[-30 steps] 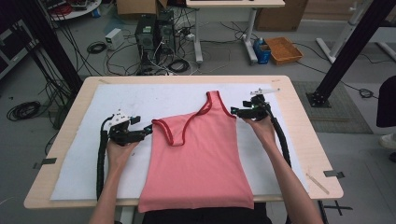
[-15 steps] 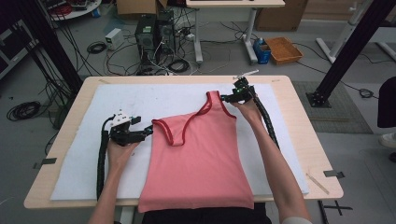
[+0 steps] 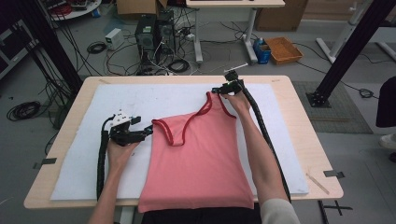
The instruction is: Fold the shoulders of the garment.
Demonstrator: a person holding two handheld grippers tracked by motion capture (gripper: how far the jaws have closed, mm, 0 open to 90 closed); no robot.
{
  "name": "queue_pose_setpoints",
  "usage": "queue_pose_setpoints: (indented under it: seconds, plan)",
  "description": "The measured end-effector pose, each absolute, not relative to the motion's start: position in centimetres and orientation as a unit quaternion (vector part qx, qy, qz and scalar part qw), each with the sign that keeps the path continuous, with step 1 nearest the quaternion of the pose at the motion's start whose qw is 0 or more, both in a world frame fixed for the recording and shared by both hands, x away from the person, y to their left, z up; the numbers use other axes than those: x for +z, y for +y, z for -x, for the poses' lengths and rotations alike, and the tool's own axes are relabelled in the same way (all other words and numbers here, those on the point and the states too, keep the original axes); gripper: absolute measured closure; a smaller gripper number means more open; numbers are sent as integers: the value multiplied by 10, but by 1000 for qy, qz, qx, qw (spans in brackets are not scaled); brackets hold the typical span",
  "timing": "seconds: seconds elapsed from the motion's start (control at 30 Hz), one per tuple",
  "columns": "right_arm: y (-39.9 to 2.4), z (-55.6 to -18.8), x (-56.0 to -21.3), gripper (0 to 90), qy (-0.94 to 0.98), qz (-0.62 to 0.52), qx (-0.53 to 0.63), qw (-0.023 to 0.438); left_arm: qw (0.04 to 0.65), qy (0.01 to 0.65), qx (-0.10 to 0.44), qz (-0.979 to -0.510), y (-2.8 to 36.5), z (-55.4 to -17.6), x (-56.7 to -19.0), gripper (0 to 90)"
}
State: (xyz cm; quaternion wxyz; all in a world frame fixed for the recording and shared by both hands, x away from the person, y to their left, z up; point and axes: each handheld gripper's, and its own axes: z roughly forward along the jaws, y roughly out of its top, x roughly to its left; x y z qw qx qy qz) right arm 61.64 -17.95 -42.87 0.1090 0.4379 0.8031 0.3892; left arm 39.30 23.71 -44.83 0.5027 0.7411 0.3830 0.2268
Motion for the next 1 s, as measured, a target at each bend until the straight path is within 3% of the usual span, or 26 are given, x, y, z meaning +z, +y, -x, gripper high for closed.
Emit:
queue_pose_setpoints:
  seconds: [0.27,0.6,1.0]
  plan:
    - [-180,-625,-441,351,798,-436,404,100,503,385,225,-740,237,-393,-448,296]
    - [-170,-625,-448,481,814,-414,391,114,501,383,227,-742,236,-393,-448,297]
    - [-166,-622,-446,831,828,-396,379,118,500,383,228,-742,236,-393,-448,299]
